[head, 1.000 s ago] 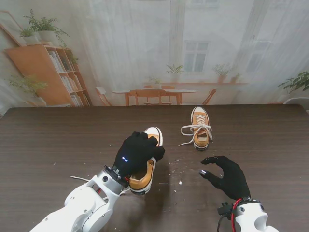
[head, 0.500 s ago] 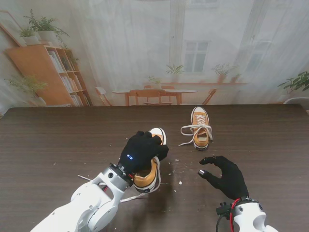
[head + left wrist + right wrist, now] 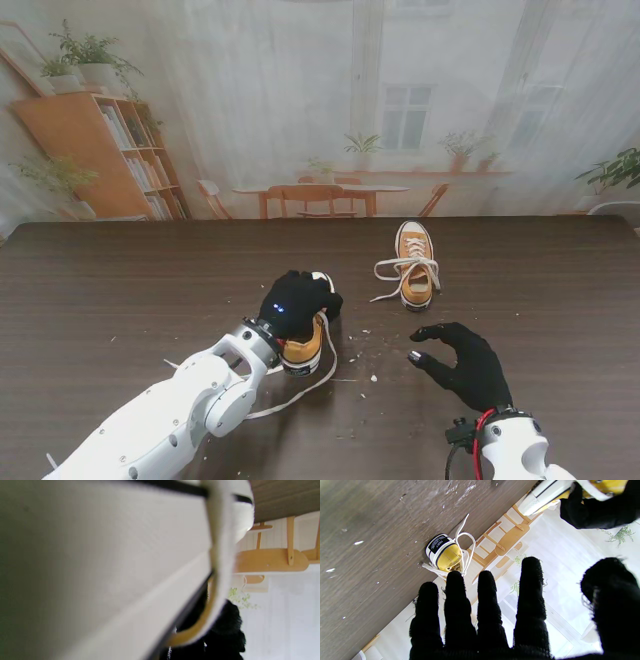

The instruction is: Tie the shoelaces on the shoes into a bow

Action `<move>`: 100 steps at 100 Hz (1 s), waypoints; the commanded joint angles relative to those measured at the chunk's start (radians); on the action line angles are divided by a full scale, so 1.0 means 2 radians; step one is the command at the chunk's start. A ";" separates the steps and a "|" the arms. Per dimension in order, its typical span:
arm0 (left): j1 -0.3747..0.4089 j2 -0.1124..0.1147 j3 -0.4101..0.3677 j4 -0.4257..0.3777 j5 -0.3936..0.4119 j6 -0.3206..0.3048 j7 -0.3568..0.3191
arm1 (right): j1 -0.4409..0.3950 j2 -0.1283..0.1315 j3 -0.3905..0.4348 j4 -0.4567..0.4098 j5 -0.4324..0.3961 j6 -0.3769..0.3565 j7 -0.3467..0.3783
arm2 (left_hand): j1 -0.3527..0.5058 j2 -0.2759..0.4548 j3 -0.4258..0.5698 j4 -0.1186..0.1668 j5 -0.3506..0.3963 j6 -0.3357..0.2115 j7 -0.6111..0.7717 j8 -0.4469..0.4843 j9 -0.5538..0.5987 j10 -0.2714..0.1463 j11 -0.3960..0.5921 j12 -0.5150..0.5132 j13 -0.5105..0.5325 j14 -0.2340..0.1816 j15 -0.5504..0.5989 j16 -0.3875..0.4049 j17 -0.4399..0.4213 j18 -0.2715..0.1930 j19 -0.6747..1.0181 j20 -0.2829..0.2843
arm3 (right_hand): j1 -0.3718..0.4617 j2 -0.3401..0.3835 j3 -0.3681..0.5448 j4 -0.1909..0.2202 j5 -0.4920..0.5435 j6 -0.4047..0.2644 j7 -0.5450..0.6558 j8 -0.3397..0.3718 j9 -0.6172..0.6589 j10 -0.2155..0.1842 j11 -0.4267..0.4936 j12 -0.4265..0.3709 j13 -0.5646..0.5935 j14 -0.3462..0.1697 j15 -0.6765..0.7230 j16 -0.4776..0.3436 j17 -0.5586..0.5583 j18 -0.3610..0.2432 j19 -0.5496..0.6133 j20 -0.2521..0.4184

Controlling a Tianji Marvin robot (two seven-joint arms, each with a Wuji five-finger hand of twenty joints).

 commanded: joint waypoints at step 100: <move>-0.129 -0.089 0.139 0.251 -0.143 -0.004 0.117 | -0.003 0.000 0.002 -0.002 0.013 -0.010 0.009 | 0.074 0.084 0.018 0.021 -0.008 0.088 -0.046 -0.068 0.022 0.017 0.033 0.000 -0.012 -0.015 -0.016 -0.004 -0.015 -0.056 -0.056 -0.028 | 0.013 0.005 0.012 0.017 0.006 -0.021 -0.003 0.006 0.015 0.004 -0.007 -0.008 0.006 0.001 0.002 0.006 -0.004 0.000 0.007 -0.003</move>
